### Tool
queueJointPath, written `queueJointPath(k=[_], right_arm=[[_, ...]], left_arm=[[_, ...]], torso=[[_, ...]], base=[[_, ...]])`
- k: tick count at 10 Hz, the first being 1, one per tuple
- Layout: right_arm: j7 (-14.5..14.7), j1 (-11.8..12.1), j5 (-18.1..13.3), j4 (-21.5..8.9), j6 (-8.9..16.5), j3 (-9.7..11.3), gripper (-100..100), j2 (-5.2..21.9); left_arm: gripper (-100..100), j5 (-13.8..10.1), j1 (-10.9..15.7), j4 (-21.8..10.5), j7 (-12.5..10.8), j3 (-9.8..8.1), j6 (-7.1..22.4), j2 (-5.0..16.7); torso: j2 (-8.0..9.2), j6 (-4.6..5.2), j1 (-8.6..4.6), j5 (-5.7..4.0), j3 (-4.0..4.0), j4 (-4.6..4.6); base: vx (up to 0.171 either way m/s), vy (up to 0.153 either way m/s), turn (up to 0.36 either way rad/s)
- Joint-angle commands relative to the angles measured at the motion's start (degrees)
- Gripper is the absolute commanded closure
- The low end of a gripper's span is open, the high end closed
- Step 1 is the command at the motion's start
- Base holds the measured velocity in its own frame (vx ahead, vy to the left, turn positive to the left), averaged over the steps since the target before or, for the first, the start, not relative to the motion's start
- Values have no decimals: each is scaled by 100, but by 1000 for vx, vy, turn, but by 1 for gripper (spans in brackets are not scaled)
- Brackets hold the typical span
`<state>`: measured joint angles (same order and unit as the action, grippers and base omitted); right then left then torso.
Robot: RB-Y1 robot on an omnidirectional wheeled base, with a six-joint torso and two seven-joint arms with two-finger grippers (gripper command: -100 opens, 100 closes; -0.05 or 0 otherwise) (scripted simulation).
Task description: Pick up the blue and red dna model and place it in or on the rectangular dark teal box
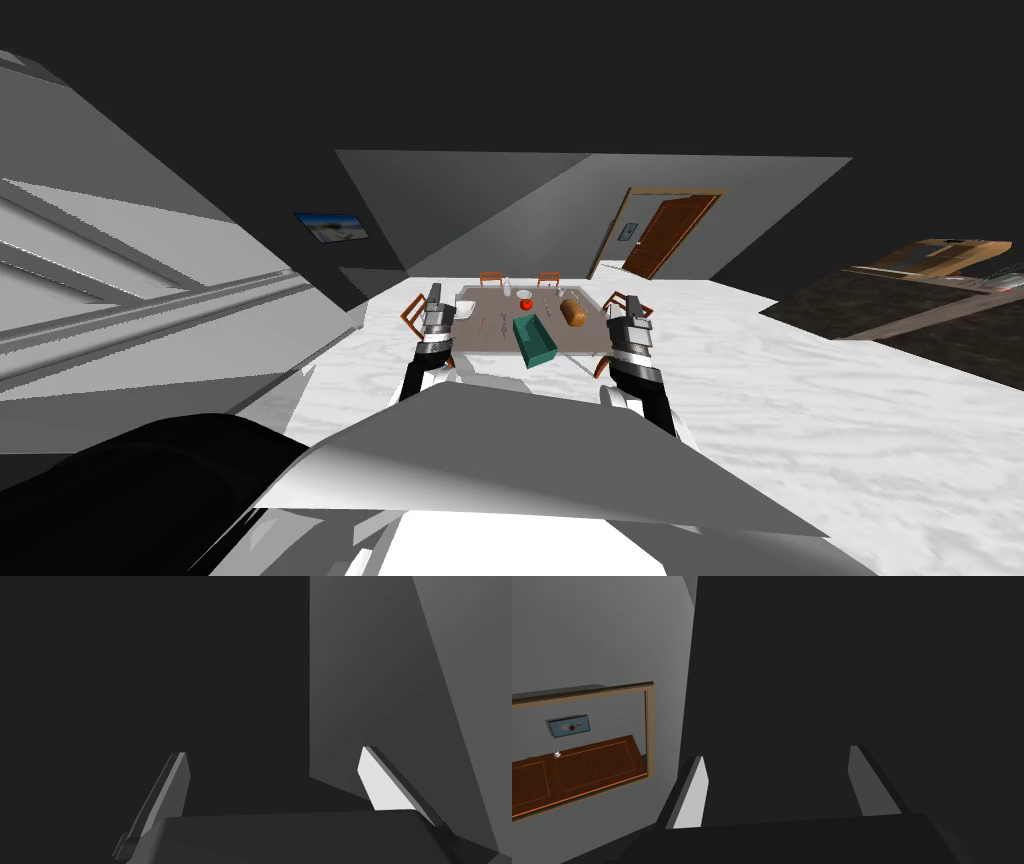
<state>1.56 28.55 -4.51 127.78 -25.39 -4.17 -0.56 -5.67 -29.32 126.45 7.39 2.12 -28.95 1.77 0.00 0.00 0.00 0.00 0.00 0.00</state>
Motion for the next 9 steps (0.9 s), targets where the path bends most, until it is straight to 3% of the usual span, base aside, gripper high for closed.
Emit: queueJointPath(k=[1, 5, 9], right_arm=[[0, 0, 0, 0, 0, 0, 0, 0], [0, -1, 0, 0, 0, 1, 0, 0], [0, -1, 0, 0, 0, 1, 0, 0]], left_arm=[[-100, -67, 56, -61, -121, -35, 111, 196], [-100, -293, 261, -294, -532, -143, 511, 556], [-100, -629, 588, -680, -1140, -281, 1149, 867]], torso=[[0, 0, 0, 0, 0, 0], [21, 1, -11, -2, 12, 4], [17, 1, -15, -3, 10, 4]], base=[[-23, -13, -27], [-51, -32, -43], [-51, -41, -61]])
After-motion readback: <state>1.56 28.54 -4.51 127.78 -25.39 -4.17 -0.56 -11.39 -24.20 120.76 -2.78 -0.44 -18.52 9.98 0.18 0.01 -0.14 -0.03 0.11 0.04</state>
